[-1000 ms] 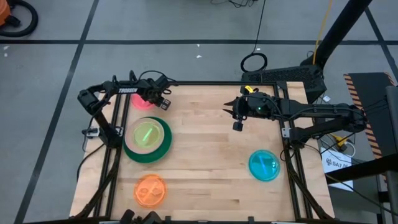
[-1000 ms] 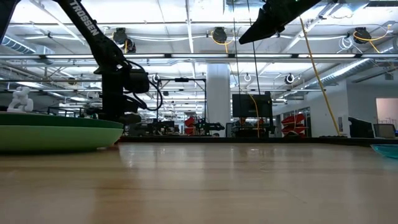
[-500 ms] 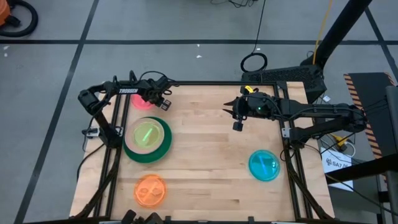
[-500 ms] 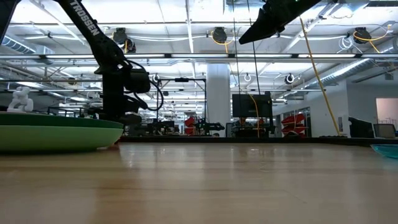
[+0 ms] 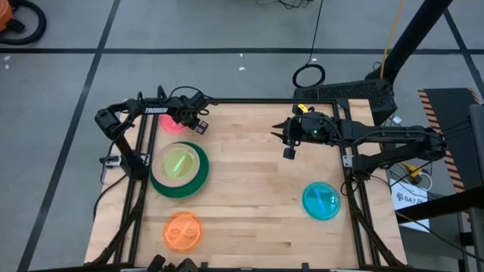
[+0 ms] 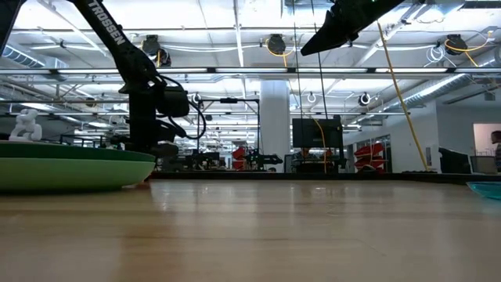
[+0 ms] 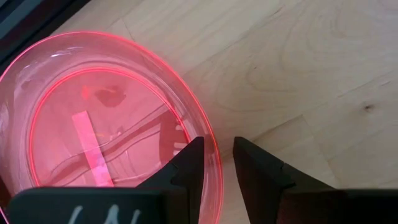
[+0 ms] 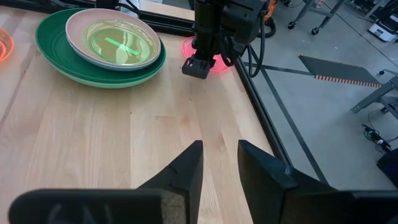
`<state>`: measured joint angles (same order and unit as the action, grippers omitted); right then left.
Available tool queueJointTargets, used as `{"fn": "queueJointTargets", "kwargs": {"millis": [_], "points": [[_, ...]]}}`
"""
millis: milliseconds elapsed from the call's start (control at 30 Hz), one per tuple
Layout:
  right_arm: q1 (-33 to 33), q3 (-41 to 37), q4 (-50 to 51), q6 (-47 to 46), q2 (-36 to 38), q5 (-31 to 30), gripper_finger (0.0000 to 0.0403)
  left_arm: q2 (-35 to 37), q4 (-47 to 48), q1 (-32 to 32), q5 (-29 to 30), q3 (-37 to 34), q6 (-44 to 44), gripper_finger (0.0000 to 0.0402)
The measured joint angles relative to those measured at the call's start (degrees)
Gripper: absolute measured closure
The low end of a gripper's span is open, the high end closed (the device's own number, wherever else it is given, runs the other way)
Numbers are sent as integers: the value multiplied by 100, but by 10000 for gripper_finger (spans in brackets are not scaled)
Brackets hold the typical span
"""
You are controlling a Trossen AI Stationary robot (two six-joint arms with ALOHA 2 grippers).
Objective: Stack plastic plates
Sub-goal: Stack the pink plate on top of the green plate
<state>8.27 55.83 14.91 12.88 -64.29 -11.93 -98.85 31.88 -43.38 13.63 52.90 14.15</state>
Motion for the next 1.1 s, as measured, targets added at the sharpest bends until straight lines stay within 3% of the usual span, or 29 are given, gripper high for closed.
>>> {"fn": "queueJointTargets", "kwargs": {"millis": [233,533,833,1100], "points": [[-1,0,1,-8,0,-1,310,0,-2,0,-4,0,11,311],[0,0,5,-15,0,-1,310,2,-15,2,-24,4,57,374],[0,0,31,-15,0,-1,310,10,17,80,2,10,59,378],[0,0,29,-15,0,-1,310,13,872,449,114,560,-19,378]]}}
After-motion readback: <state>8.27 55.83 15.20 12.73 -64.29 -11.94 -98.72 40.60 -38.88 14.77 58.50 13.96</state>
